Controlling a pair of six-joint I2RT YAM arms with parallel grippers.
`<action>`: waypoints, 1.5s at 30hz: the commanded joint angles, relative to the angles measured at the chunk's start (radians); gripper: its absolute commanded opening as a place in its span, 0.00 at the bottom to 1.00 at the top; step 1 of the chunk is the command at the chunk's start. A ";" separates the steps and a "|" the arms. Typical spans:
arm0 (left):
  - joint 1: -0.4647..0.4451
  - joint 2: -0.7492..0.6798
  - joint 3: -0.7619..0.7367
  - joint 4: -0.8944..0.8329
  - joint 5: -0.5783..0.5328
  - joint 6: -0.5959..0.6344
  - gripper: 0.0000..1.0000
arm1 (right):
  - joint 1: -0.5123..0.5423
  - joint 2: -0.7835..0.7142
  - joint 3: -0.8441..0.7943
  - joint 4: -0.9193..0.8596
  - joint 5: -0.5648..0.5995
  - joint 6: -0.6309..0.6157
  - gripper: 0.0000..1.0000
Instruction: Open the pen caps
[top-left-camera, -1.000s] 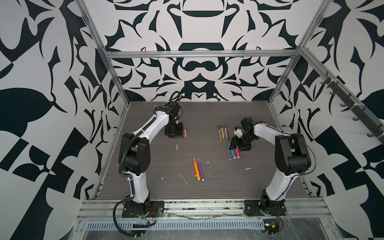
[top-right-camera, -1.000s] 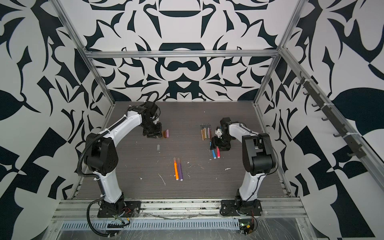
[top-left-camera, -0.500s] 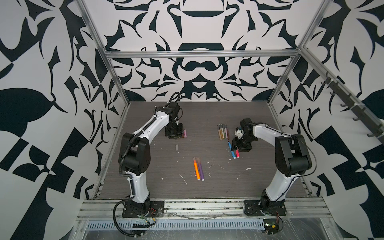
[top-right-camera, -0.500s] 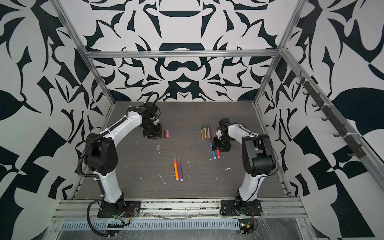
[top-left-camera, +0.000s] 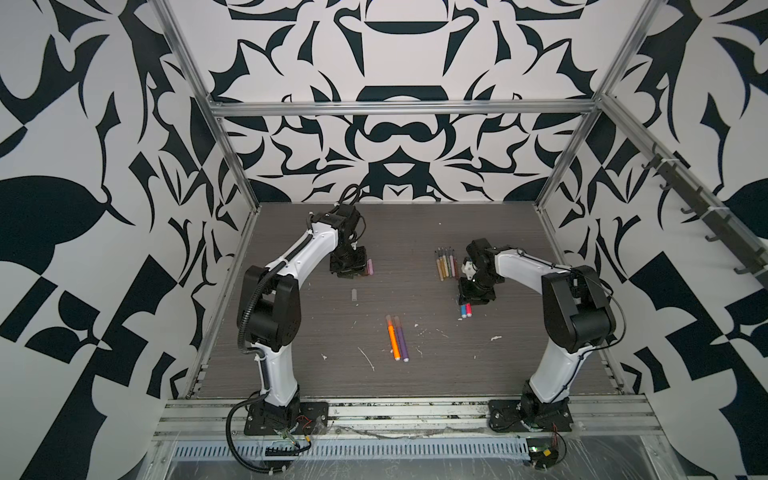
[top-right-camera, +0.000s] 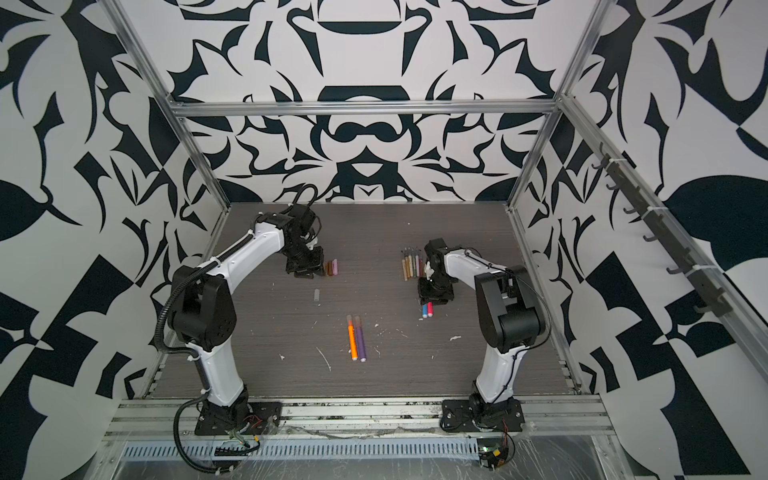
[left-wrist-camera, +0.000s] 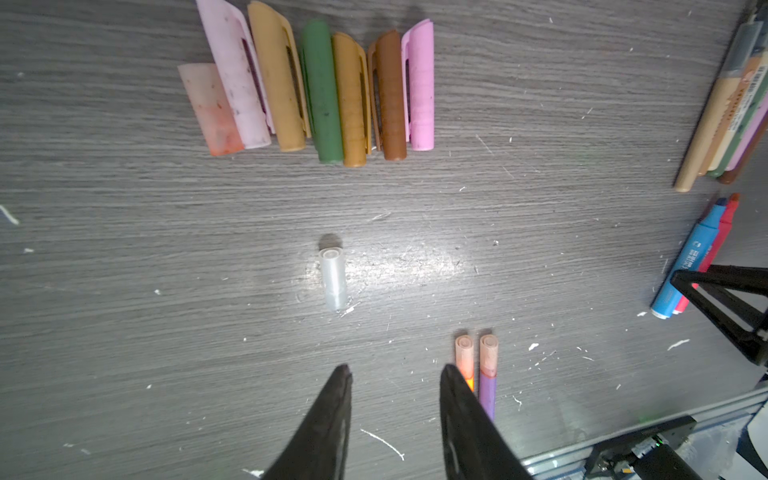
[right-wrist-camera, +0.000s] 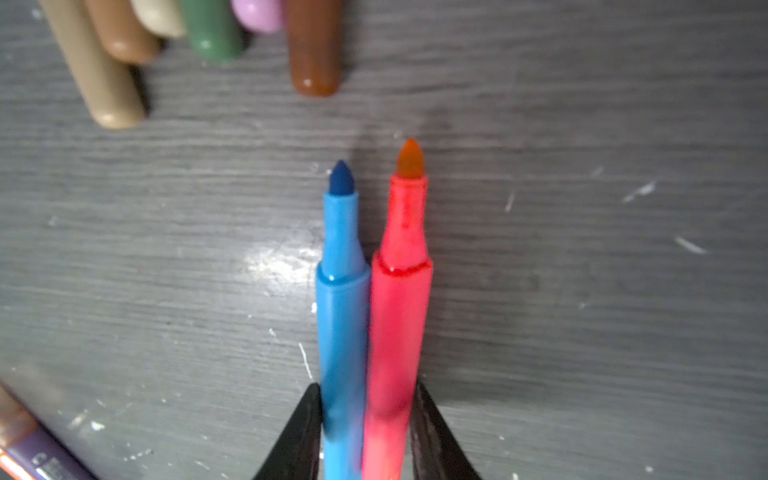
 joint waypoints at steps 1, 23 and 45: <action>0.003 -0.018 -0.005 -0.035 0.004 0.002 0.39 | 0.019 -0.002 0.012 -0.023 0.060 0.034 0.34; 0.003 -0.050 -0.040 -0.028 0.001 0.010 0.39 | 0.184 0.014 0.024 0.000 0.027 0.178 0.40; 0.264 -0.028 -0.140 0.087 0.123 -0.046 0.39 | 0.130 -0.164 0.135 -0.082 0.084 0.117 0.53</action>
